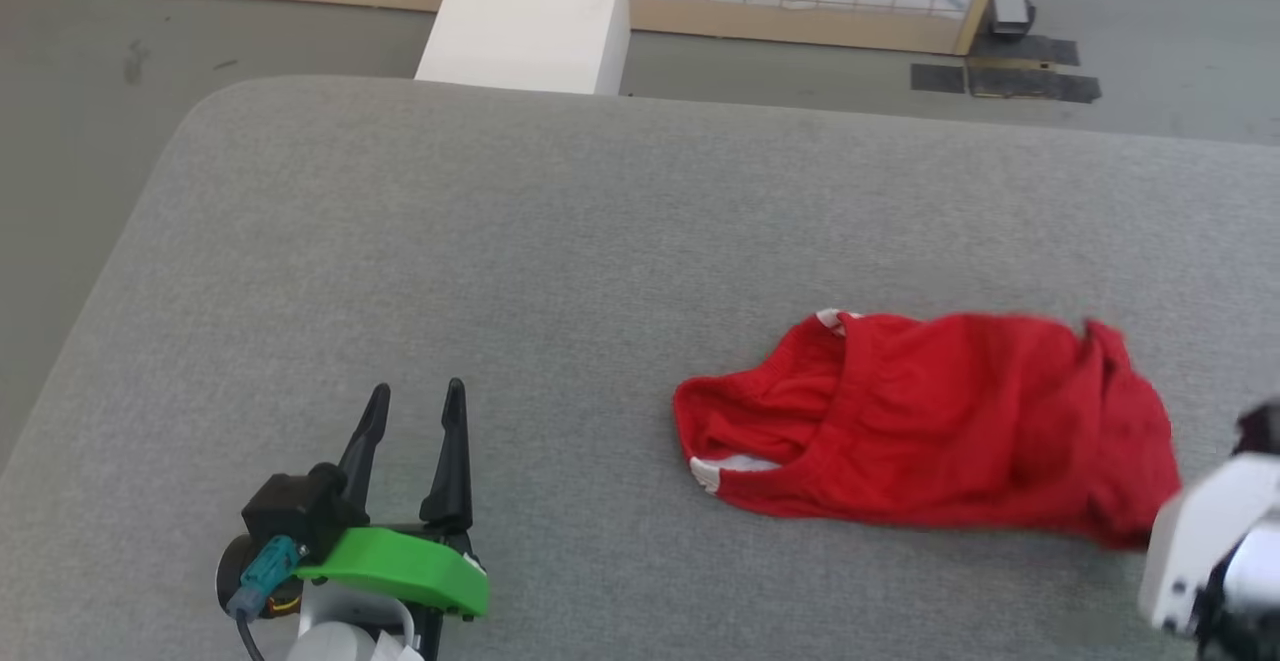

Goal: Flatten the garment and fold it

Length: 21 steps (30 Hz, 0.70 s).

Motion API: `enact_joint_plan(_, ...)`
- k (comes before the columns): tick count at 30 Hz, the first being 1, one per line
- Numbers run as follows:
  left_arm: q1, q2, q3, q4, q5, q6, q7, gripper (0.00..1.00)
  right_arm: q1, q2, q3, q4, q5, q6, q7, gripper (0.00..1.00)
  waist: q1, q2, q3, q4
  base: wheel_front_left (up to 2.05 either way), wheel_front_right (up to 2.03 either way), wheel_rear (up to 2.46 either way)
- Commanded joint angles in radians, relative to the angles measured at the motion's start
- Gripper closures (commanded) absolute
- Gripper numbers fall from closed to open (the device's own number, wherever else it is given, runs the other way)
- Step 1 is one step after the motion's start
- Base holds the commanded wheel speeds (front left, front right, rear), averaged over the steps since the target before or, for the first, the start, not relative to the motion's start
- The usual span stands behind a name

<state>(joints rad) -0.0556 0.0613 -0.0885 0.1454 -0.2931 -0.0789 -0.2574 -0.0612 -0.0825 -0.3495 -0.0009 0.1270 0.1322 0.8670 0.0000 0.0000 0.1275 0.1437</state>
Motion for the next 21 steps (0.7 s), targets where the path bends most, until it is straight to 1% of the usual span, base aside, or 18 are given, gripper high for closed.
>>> enact_joint_plan(1, 0.004, -0.004, -0.002, 0.004, 0.000, -0.005, -0.004, 0.00, 0.016, 0.013, -0.007, 0.002, 0.001, -0.002, -0.007, 1.00, 0.0000, 0.0000, -0.007, -0.012, 0.00, 0.00, 0.00)
enact_joint_plan(2, 0.005, -0.005, -0.002, 0.007, -0.001, -0.006, -0.004, 0.00, 0.025, 0.019, -0.011, 0.005, 0.005, -0.002, -0.020, 1.00, 0.0000, 0.0000, -0.008, -0.018, 0.00, 0.00, 0.00)
enact_joint_plan(3, 0.006, -0.005, -0.002, 0.010, -0.002, -0.007, -0.004, 0.00, 0.028, 0.023, -0.011, 0.005, 0.011, -0.002, -0.035, 0.58, 0.0000, 0.0000, -0.008, -0.021, 0.00, 0.00, 0.00)
enact_joint_plan(4, 0.007, -0.005, -0.002, 0.013, -0.001, -0.007, -0.004, 0.00, 0.026, 0.027, -0.013, 0.002, 0.021, -0.002, -0.064, 0.00, 0.0000, 0.0000, -0.011, -0.026, 0.00, 0.00, 0.00)
enact_joint_plan(7, 0.010, -0.003, -0.003, 0.021, 0.002, -0.009, -0.004, 0.00, 0.003, 0.031, -0.045, -0.009, 0.089, -0.002, -0.153, 0.00, 0.0000, 0.0000, -0.021, -0.034, 0.00, 0.00, 0.00)
enact_joint_plan(10, 0.010, -0.002, -0.013, 0.033, 0.002, -0.012, -0.004, 0.00, -0.011, 0.032, -0.089, -0.010, 0.198, -0.002, -0.250, 0.00, 0.0000, 0.0000, -0.037, -0.041, 0.00, 0.00, 0.00)
enact_joint_plan(14, 0.008, -0.002, -0.037, 0.041, -0.010, -0.019, 0.021, 0.00, -0.005, 0.032, -0.143, -0.017, 0.256, -0.002, -0.339, 0.00, 0.0000, 0.0000, -0.055, -0.055, 0.00, 0.00, 0.00)
enact_joint_plan(17, -0.020, -0.002, -0.089, 0.041, -0.017, -0.032, 0.081, 0.00, -0.003, 0.032, -0.173, -0.025, 0.260, -0.002, -0.378, 0.00, 0.0000, 0.0000, -0.059, -0.071, 0.00, 0.00, 0.00)
enact_joint_plan(19, -0.063, 0.001, -0.152, 0.040, -0.024, -0.042, 0.147, 0.00, -0.003, 0.032, -0.179, -0.027, 0.256, -0.002, -0.388, 0.00, 0.0000, 0.0000, -0.057, -0.082, 0.00, 0.00, 0.00)
enact_joint_plan(21, -0.116, 0.004, -0.222, 0.045, -0.046, -0.048, 0.238, 0.00, -0.004, 0.032, -0.173, -0.025, 0.256, -0.002, -0.389, 0.00, 0.0000, 0.0000, -0.052, -0.096, 0.00, 0.00, 0.00)
